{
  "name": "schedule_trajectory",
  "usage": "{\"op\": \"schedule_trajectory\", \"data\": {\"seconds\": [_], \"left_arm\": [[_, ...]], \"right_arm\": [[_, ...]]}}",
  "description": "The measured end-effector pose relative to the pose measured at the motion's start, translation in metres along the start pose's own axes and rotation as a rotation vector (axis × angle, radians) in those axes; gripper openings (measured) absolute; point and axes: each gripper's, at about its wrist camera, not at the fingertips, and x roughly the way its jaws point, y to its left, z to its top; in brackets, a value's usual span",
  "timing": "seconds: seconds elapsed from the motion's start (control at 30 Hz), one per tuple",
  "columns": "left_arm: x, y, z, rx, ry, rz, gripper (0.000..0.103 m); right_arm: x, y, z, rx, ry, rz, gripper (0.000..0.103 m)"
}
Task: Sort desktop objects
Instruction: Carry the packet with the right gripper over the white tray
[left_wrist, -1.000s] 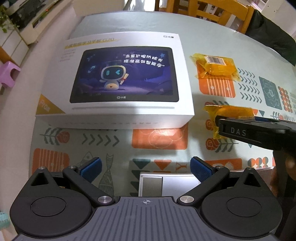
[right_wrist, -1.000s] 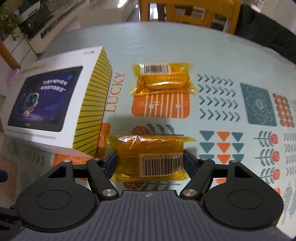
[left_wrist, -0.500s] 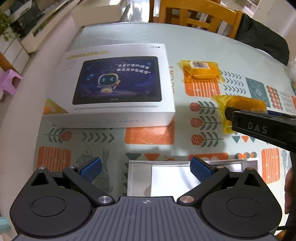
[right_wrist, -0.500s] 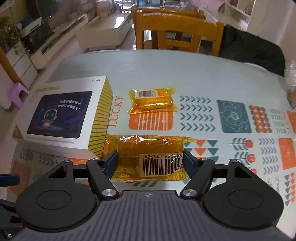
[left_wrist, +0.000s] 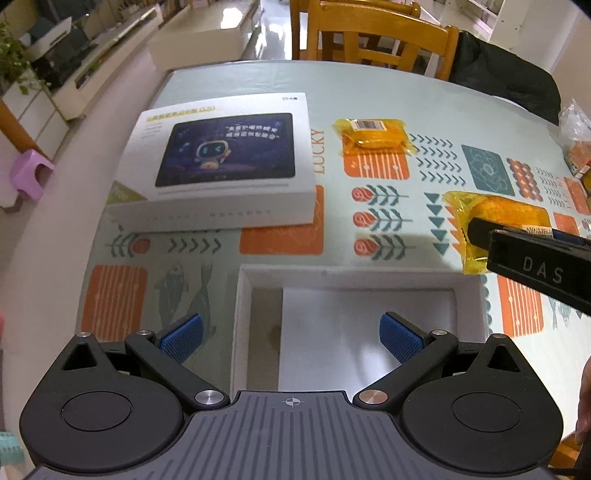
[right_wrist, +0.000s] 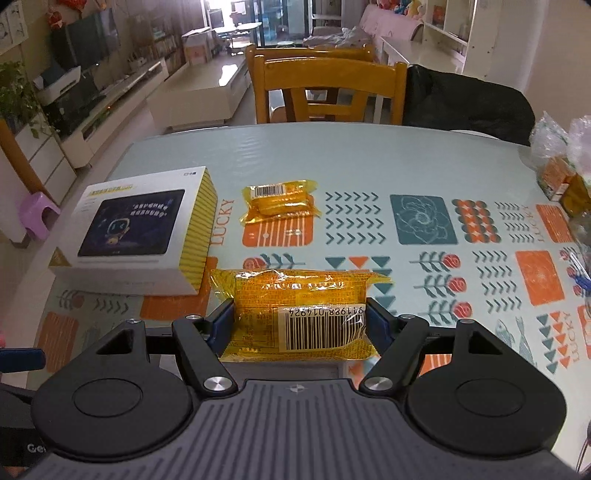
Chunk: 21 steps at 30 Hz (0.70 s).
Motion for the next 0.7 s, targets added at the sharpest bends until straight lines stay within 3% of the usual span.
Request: {"op": "schedule_trajectory", "data": {"seconds": [0.37,0.7], "left_arm": [[-0.017,-0.013,-0.053,-0.008,0.032,0.030,0.103],[-0.005,-0.001,-0.056,0.056,0.079,0.022,0.103]], "right_arm": [[-0.032,-0.011,-0.061,-0.021,0.031,0.031,0.089],[-0.037,0.001,-0.083,0.012,0.079,0.008,0.089]]}}
